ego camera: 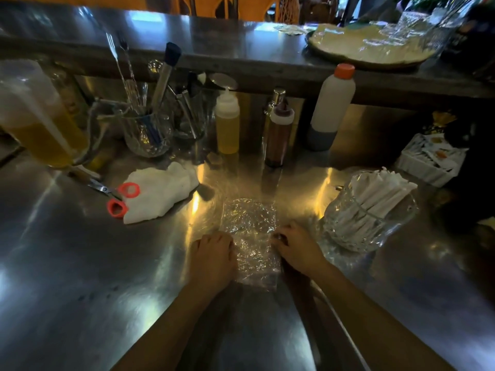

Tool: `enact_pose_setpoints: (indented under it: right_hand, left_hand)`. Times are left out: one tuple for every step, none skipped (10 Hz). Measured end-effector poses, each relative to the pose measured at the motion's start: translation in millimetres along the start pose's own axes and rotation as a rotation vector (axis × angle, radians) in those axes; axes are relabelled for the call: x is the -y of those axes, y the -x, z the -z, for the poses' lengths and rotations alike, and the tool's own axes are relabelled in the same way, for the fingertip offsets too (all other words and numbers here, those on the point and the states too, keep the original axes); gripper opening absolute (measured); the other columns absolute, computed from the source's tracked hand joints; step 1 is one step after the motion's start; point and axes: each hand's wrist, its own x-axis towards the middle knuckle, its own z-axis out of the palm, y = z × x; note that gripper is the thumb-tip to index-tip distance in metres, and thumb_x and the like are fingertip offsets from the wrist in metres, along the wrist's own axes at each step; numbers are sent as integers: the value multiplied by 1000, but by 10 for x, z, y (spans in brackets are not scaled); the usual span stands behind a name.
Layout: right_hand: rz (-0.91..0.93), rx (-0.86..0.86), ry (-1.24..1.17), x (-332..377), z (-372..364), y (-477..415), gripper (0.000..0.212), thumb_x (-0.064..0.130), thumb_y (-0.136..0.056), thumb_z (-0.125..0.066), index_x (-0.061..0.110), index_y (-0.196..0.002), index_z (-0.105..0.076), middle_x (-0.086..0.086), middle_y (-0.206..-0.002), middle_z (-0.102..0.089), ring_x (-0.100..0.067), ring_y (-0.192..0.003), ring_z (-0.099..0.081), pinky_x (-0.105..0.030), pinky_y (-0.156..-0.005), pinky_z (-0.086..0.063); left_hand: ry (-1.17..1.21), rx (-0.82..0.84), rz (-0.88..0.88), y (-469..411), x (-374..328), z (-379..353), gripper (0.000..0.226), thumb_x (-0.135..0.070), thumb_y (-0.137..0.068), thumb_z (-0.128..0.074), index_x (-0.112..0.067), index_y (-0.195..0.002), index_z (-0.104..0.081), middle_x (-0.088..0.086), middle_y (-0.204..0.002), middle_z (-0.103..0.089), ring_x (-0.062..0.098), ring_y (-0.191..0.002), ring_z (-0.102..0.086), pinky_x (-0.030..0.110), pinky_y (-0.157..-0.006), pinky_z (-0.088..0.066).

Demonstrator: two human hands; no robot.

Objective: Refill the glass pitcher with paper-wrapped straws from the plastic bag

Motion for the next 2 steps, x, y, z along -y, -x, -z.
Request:
enact_pose_setpoints:
  right_hand:
    - [15, -20, 91, -22, 85, -53, 20, 22, -87, -55, 6, -96, -63, -10, -104, -53, -24, -95, -51, -36, -82, -43]
    - [63, -13, 138, -63, 169, -144, 19, 18, -85, -53, 5, -95, -63, -9, -105, -55, -24, -96, -51, -33, -82, -42]
  left_hand:
    - [15, -50, -29, -72, -1, 78, 23, -24, -88, -44, -17, -105, -58, 2, -113, -64, 23, -105, -54, 38, -92, -36]
    - [92, -58, -29, -188, -25, 186, 30, -25, -87, -52, -15, -115, -57, 6, -119, -62, 26, -108, -55, 39, -92, -39]
